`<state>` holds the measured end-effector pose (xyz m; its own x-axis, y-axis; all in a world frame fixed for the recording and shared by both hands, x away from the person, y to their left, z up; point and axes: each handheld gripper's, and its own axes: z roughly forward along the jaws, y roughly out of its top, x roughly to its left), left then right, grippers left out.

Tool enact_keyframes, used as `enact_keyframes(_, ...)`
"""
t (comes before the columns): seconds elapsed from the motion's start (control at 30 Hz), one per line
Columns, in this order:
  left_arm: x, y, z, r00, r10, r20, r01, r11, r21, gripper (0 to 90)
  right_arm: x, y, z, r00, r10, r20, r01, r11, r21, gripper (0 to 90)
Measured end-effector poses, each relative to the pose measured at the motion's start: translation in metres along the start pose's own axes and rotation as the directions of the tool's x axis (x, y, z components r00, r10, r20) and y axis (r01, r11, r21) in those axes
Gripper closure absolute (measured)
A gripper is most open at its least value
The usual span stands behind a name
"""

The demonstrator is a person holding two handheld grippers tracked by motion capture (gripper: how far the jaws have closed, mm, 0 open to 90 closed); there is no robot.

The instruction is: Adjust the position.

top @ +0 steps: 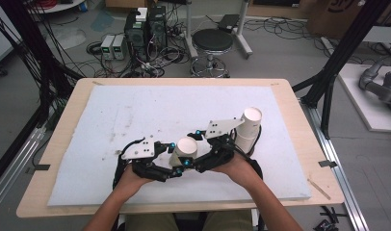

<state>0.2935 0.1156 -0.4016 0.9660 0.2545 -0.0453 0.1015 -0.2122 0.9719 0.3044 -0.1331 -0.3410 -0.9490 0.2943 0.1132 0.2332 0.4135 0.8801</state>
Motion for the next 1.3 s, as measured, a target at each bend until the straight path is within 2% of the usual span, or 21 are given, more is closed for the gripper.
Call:
enact_keyframes(0.17, 0.003, 0.009, -0.004, 0.9998, 0.018, 0.012, -0.019, 0.9962, 0.085, 35.8, 0.000, 0.002, -0.005, 0.9997, -0.025, 0.001, 0.025, 1.000, 0.000, 17.5)
enact_keyframes(0.27, 0.004, 0.015, -0.006, 0.9989, 0.041, 0.023, -0.044, 0.9882, 0.146, 35.8, -0.001, 0.004, -0.007, 0.9990, -0.043, 0.012, 0.042, 0.999, 0.032, 17.5)
enact_keyframes(0.37, 0.005, 0.022, -0.007, 0.9975, 0.059, 0.039, -0.066, 0.9751, 0.212, 36.1, -0.003, 0.004, -0.008, 0.9984, -0.057, -0.002, 0.057, 0.997, 0.048, 17.5)
enact_keyframes(0.5, 0.007, 0.032, -0.007, 0.9942, 0.088, 0.062, -0.103, 0.9475, 0.303, 36.3, -0.005, 0.003, -0.008, 0.9976, -0.069, -0.013, 0.069, 0.994, 0.079, 17.5)
enact_keyframes(0.53, 0.008, 0.035, -0.007, 0.9931, 0.095, 0.069, -0.112, 0.9381, 0.328, 36.3, -0.005, 0.003, -0.007, 0.9970, -0.076, -0.012, 0.077, 0.993, 0.088, 17.5)
enact_keyframes(0.57, 0.008, 0.036, -0.007, 0.9926, 0.097, 0.072, -0.116, 0.9327, 0.341, 36.2, -0.005, 0.003, -0.007, 0.9965, -0.082, -0.017, 0.083, 0.992, 0.097, 17.5)
enact_keyframes(0.73, 0.010, 0.046, -0.006, 0.9886, 0.121, 0.090, -0.148, 0.8956, 0.420, 36.2, -0.005, 0.003, -0.006, 0.9933, -0.112, -0.031, 0.115, 0.984, 0.137, 17.5)
enact_keyframes(0.77, 0.010, 0.048, -0.006, 0.9873, 0.126, 0.097, -0.156, 0.8860, 0.437, 36.2, -0.005, 0.003, -0.005, 0.9927, -0.118, -0.025, 0.121, 0.982, 0.143, 17.5)
enact_keyframes(0.87, 0.011, 0.052, -0.005, 0.9844, 0.137, 0.110, -0.174, 0.8631, 0.474, 36.2, -0.005, 0.002, -0.004, 0.9922, -0.122, -0.028, 0.125, 0.980, 0.153, 17.5)
enact_keyframes(1.0, 0.010, 0.056, -0.004, 0.9831, 0.135, 0.124, -0.180, 0.8428, 0.507, 36.3, -0.006, 0.002, -0.002, 0.9905, -0.132, -0.037, 0.137, 0.976, 0.167, 17.5)
enact_keyframes(1.07, 0.010, 0.056, -0.003, 0.9812, 0.140, 0.133, -0.189, 0.8284, 0.527, 36.2, -0.006, 0.003, -0.001, 0.9883, -0.146, -0.044, 0.151, 0.973, 0.173, 17.5)
enact_keyframes(1.23, 0.009, 0.057, 0.000, 0.9776, 0.141, 0.157, -0.205, 0.8050, 0.557, 36.2, -0.005, 0.006, 0.005, 0.9818, -0.174, -0.075, 0.187, 0.959, 0.212, 18.3)
enact_keyframes(1.3, 0.009, 0.056, 0.001, 0.9742, 0.148, 0.170, -0.219, 0.7960, 0.564, 36.1, -0.004, 0.007, 0.007, 0.9769, -0.195, -0.087, 0.210, 0.950, 0.229, 22.4)
